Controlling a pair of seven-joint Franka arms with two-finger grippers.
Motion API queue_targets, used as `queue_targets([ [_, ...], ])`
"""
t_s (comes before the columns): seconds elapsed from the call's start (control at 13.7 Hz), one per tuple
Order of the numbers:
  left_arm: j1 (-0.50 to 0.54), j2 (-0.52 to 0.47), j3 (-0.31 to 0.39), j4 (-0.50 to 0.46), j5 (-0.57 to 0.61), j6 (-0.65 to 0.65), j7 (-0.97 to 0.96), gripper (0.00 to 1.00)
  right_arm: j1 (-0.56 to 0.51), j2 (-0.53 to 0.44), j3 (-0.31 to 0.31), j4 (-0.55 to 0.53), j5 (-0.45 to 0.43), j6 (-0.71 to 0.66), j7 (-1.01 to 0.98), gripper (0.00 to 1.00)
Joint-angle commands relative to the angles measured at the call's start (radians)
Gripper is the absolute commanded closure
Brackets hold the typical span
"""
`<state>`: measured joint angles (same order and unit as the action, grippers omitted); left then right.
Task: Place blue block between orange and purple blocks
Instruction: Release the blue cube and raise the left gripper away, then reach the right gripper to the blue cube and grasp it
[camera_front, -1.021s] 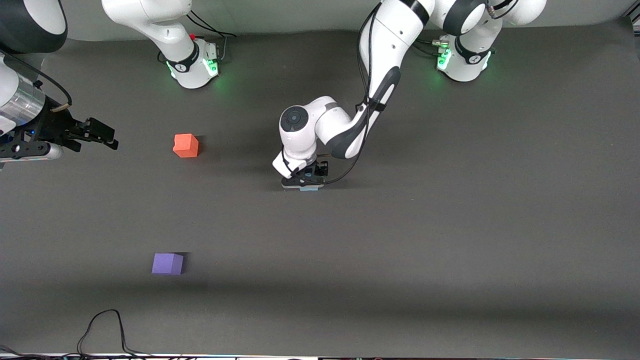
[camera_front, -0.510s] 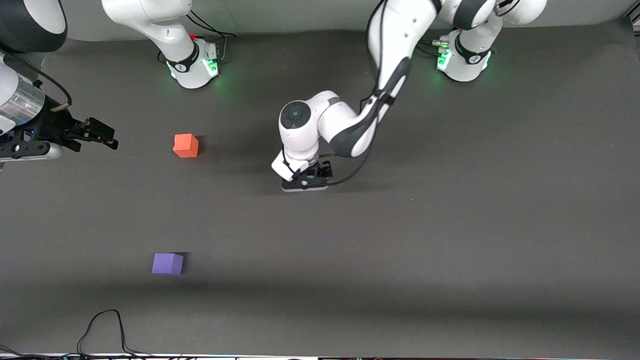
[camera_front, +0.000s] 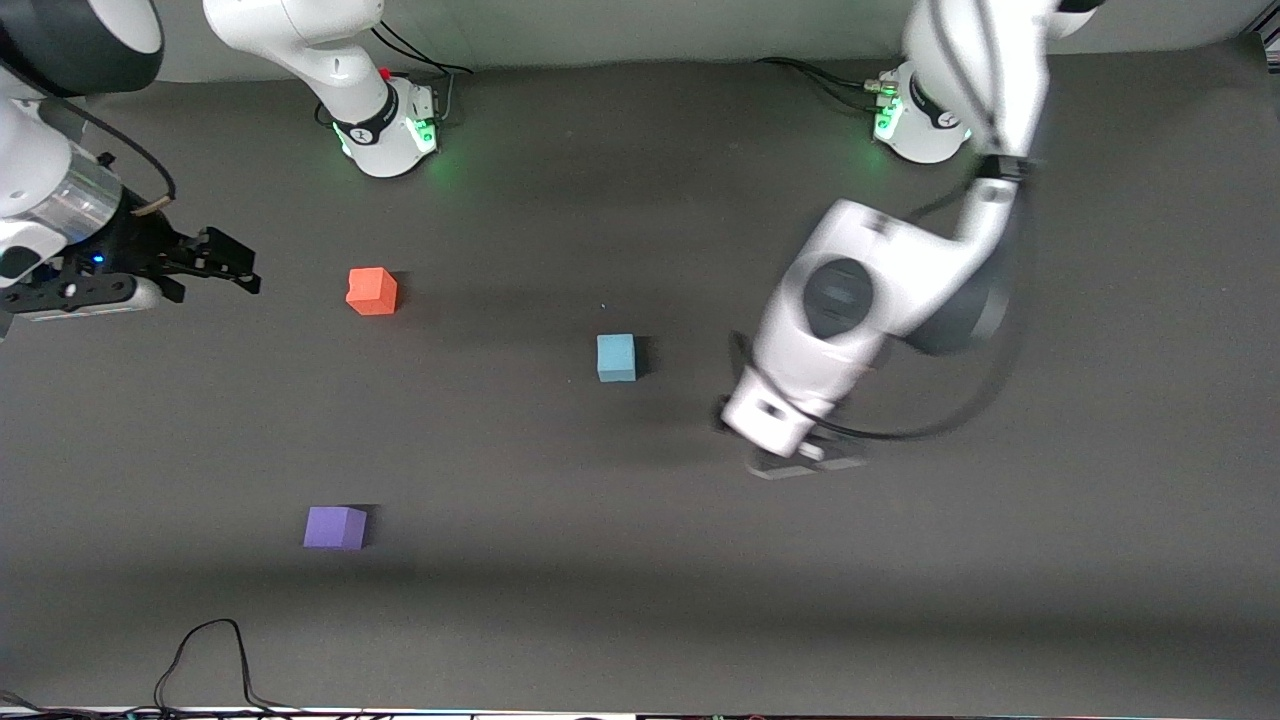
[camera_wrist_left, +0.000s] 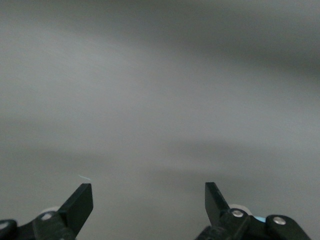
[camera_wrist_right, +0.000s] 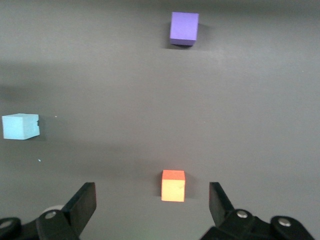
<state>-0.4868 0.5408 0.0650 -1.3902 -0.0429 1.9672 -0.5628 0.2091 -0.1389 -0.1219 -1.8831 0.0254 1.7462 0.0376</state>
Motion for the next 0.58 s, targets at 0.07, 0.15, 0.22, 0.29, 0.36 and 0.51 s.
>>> queue_targets([
  [0.07, 0.23, -0.157, -0.014, -0.179, -0.028, -0.036, 0.335, 0.0, 0.073, 0.042, 0.039, -0.004, 0.001, 0.05, 0.155, 0.0],
  [0.15, 0.273, -0.186, -0.01, -0.2, -0.025, -0.044, 0.374, 0.0, 0.073, 0.057, 0.079, -0.004, 0.001, 0.079, 0.183, 0.0],
  [0.22, 0.321, -0.221, -0.01, -0.22, -0.02, -0.05, 0.4, 0.0, 0.073, 0.076, 0.123, -0.004, 0.001, 0.104, 0.242, 0.0],
  [0.29, 0.356, -0.255, -0.01, -0.236, -0.015, -0.07, 0.441, 0.0, 0.073, 0.094, 0.166, 0.004, -0.001, 0.123, 0.307, 0.0],
  [0.36, 0.387, -0.29, -0.008, -0.245, -0.014, -0.103, 0.487, 0.0, 0.073, 0.125, 0.215, 0.018, -0.007, 0.139, 0.347, 0.0],
  [0.51, 0.448, -0.358, -0.007, -0.244, -0.012, -0.169, 0.543, 0.0, 0.073, 0.192, 0.283, 0.053, -0.009, 0.176, 0.387, 0.0],
])
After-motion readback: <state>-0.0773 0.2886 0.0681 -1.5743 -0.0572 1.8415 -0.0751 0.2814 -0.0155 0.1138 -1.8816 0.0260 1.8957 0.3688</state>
